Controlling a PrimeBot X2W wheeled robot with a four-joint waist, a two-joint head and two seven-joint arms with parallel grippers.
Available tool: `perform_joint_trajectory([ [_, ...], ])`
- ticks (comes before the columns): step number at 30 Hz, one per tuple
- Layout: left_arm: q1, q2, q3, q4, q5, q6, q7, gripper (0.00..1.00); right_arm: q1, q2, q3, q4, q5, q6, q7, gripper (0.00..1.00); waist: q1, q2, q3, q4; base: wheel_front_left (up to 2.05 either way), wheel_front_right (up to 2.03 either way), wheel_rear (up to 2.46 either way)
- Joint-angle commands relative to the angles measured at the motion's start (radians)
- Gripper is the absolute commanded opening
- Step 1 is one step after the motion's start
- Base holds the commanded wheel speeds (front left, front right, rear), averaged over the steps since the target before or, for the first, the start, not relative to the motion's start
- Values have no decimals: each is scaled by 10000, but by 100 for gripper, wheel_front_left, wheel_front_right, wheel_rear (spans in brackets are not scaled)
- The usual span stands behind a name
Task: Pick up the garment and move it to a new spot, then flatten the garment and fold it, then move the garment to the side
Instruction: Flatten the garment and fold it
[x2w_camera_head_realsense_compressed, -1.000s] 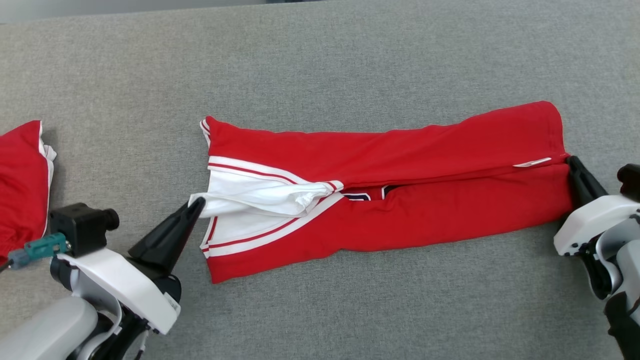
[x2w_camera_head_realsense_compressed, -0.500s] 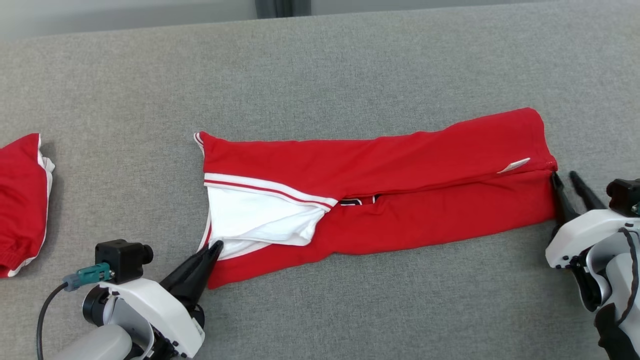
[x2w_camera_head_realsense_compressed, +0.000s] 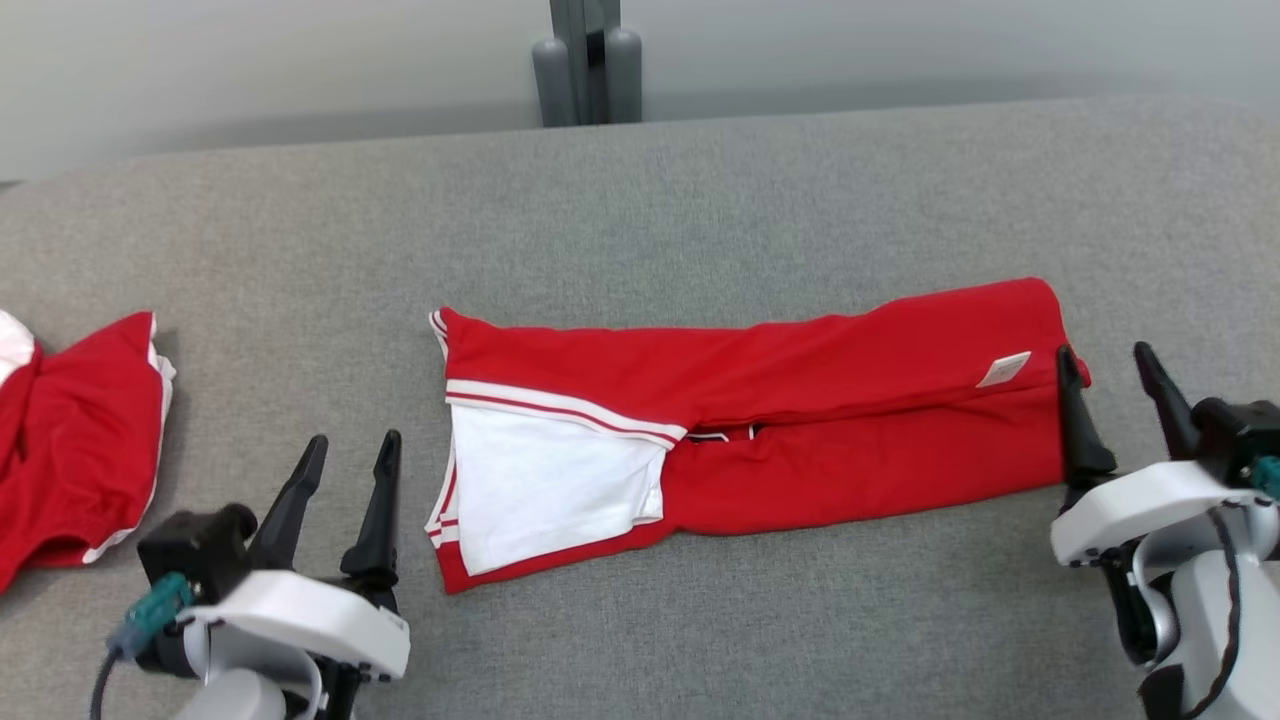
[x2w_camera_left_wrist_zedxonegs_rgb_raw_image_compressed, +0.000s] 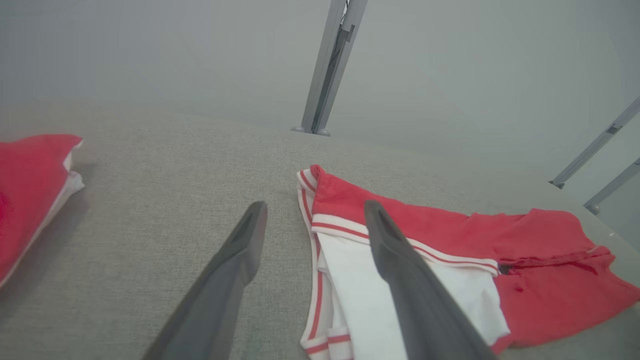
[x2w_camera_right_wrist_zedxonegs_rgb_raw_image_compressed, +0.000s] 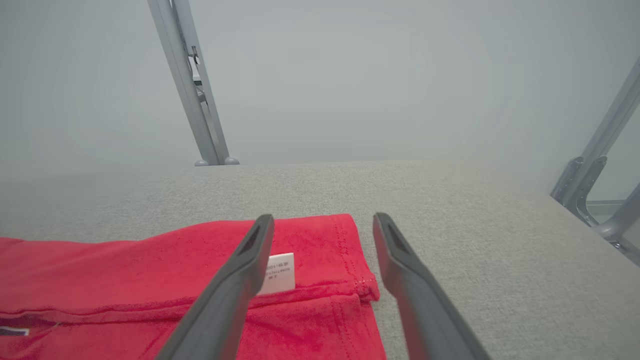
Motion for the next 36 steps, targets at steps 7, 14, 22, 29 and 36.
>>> perform_joint_trajectory([
  [7,1823,-1312,1784,-492,2231,-317,-41,100,1217,436,454,-1353,181,-3,-68,100,0,-1,-991,102,0,0,0],
  [14,2873,-2166,2617,-789,3759,-583,-41,100,2387,636,852,-2396,576,-3,-63,100,0,-1,-1663,147,0,0,0],
  [22,3920,-3027,3568,-1196,4855,-895,-42,100,3451,704,1203,-3290,717,-3,-58,100,0,-1,-2161,7,0,0,0],
  [29,4363,-3621,4202,-1023,5708,-1530,-42,100,3961,661,1344,-3387,731,-3,-60,100,0,-1,-2468,-69,0,0,0],
  [36,4508,-3909,4567,-822,6291,-2036,-43,100,4214,596,1250,-3088,1009,-3,-61,100,0,-1,-2613,-118,0,0,0],
])
